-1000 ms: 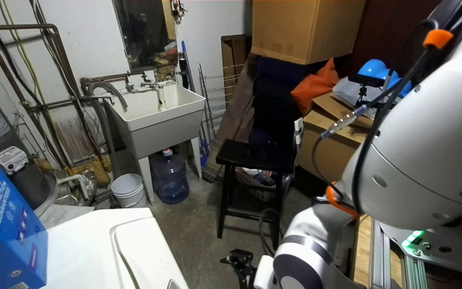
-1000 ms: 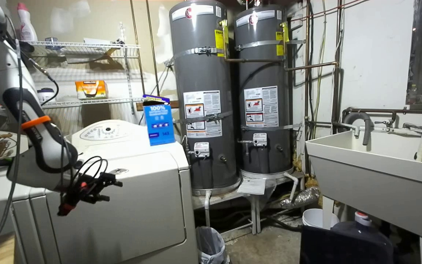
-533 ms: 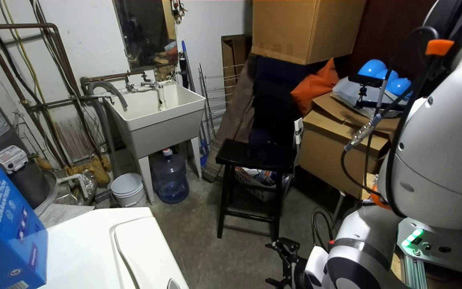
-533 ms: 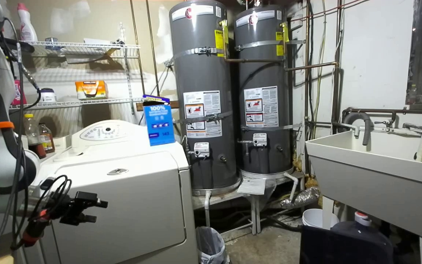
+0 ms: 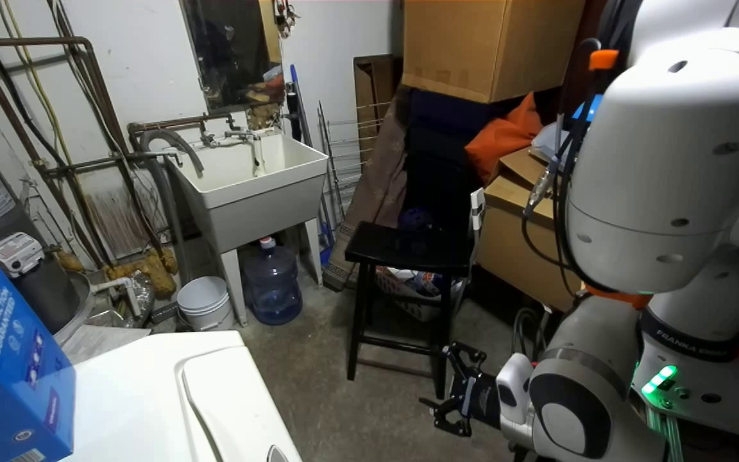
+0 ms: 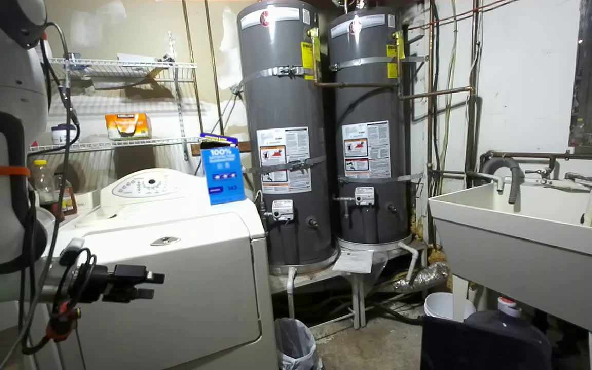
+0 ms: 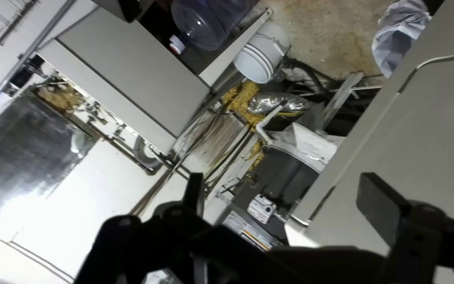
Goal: Close the open washing machine door.
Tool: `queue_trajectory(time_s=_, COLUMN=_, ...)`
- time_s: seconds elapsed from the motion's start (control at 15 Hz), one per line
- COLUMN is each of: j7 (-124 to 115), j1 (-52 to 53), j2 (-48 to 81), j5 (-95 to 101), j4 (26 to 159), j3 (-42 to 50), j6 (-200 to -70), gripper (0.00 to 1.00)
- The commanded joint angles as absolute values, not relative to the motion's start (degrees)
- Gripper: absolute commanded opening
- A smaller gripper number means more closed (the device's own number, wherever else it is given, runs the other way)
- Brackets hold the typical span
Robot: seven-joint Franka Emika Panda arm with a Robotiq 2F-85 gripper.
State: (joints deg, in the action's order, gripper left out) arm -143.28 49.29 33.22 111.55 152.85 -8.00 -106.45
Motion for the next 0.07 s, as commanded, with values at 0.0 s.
queue_trajectory(time_s=0.0, j7=-142.66, j1=40.77, j2=33.5, j5=112.79, j4=154.4, j3=-14.97, j6=-102.05, gripper=1.0)
